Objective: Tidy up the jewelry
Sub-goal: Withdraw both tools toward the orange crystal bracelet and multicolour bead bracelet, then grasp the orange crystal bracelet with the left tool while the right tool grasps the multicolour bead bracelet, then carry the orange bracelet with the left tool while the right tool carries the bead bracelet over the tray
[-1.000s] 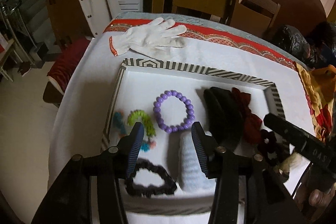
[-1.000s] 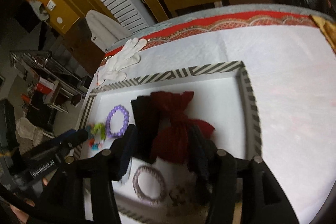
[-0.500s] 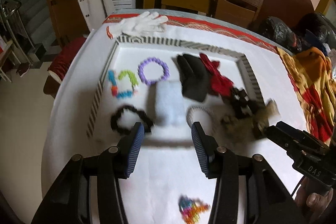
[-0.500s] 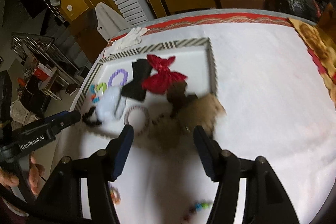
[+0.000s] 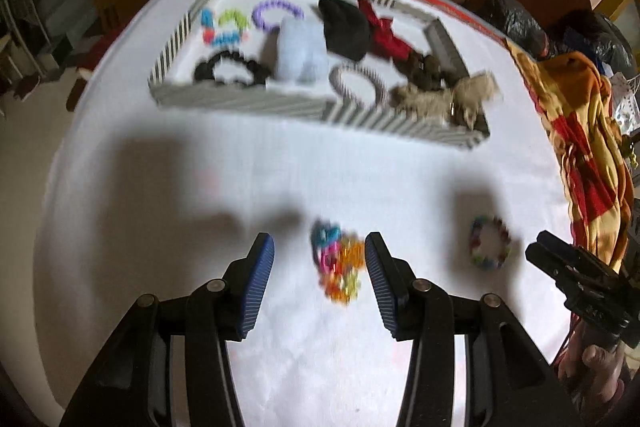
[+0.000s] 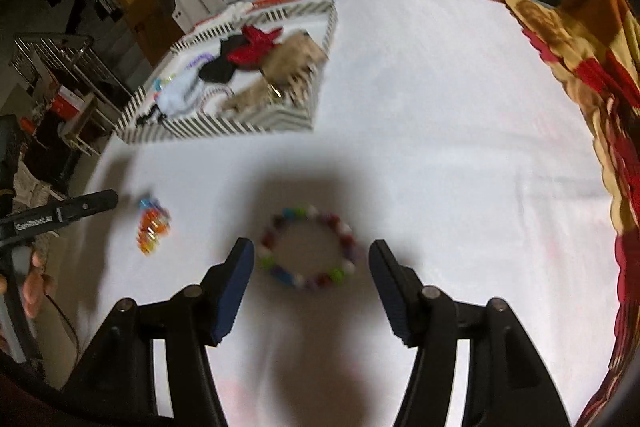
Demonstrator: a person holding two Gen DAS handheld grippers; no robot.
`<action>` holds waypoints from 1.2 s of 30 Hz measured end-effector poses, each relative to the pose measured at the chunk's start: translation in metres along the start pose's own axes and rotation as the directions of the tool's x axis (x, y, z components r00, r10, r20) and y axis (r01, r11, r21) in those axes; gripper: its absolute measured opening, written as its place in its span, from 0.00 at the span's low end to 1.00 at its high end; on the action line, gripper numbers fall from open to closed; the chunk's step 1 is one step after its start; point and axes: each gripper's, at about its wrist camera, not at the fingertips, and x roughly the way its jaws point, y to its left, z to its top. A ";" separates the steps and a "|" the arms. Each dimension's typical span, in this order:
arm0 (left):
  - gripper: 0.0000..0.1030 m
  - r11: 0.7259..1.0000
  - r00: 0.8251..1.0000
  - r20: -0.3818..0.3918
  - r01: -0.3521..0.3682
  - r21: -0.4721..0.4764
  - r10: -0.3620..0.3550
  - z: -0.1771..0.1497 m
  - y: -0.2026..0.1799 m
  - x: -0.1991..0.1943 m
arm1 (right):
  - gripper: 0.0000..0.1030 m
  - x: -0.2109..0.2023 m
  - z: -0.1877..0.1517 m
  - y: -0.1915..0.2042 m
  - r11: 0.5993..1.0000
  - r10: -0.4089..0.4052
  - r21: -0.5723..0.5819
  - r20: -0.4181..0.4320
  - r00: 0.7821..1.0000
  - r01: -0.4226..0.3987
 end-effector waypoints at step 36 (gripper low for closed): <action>0.14 0.998 0.997 0.068 0.038 0.042 -0.040 0.011 -0.011 -0.011 | 0.09 -0.021 0.032 0.027 0.989 0.020 -0.148 0.140 0.990 0.001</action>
